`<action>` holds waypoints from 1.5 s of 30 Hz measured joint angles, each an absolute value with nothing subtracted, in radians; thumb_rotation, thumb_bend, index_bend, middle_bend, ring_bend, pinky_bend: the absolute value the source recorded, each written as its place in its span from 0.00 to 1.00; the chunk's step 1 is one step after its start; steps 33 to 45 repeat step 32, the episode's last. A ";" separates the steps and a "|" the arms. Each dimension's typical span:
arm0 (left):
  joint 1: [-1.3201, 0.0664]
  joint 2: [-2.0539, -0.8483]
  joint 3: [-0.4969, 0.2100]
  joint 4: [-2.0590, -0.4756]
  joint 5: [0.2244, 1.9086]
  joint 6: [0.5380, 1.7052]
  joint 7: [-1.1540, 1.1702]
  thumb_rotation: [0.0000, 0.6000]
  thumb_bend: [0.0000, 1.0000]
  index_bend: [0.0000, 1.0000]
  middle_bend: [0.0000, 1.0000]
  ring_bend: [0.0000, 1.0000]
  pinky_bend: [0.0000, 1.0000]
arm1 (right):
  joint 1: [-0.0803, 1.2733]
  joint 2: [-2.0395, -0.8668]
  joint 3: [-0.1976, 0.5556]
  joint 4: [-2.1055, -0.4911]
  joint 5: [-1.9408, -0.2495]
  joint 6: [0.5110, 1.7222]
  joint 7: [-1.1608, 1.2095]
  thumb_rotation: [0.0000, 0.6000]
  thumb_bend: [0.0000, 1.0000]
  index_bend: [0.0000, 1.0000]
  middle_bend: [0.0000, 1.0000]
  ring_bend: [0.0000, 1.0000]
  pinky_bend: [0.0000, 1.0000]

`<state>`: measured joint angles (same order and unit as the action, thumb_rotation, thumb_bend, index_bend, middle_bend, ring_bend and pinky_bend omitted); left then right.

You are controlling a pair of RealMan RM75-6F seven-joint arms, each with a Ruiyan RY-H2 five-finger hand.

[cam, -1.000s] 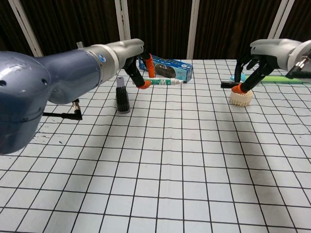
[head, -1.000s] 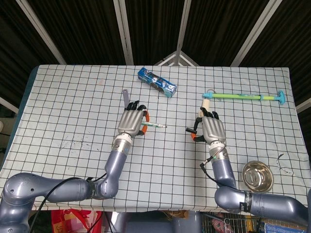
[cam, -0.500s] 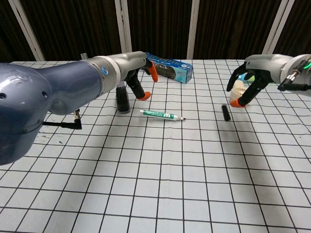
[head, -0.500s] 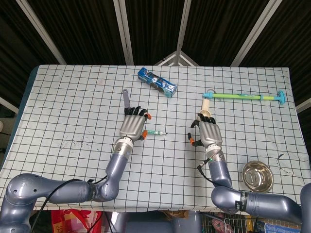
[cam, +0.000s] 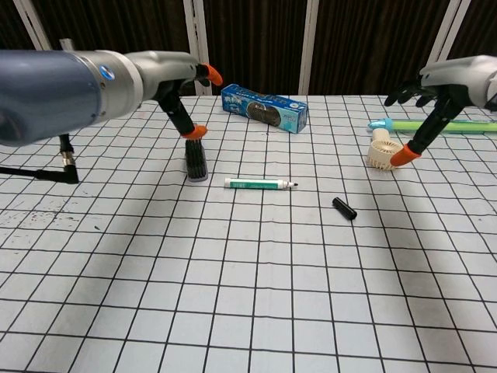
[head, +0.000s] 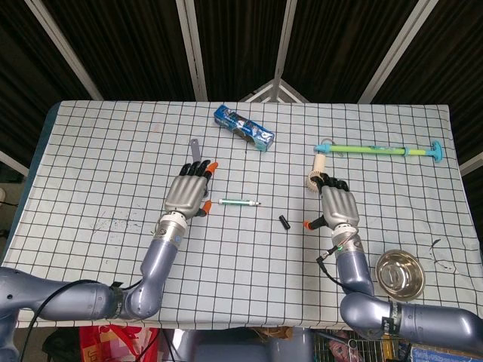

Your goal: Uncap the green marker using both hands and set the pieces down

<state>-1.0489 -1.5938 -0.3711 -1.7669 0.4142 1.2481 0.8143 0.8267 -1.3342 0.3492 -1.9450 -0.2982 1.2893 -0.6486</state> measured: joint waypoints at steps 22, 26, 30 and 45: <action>-0.564 -1.135 -0.001 -2.084 1.032 1.537 0.451 1.00 0.55 0.12 0.04 0.00 0.00 | 0.426 -1.007 0.055 -1.918 -1.181 1.516 -0.318 1.00 0.17 0.21 0.08 0.06 0.02; -0.461 -1.089 0.055 -2.021 1.137 1.565 0.315 1.00 0.55 0.12 0.04 0.00 0.00 | 0.337 -0.939 -0.017 -1.866 -1.256 1.530 -0.246 1.00 0.17 0.17 0.08 0.06 0.02; -0.374 -1.062 0.095 -1.949 1.218 1.601 0.218 1.00 0.55 0.12 0.04 0.00 0.00 | 0.295 -0.904 -0.038 -1.869 -1.276 1.529 -0.204 1.00 0.16 0.15 0.08 0.06 0.02; -0.336 -1.057 0.108 -1.912 1.242 1.617 0.178 1.00 0.55 0.12 0.03 0.00 0.00 | 0.277 -0.898 -0.041 -1.862 -1.283 1.528 -0.173 1.00 0.16 0.15 0.08 0.06 0.02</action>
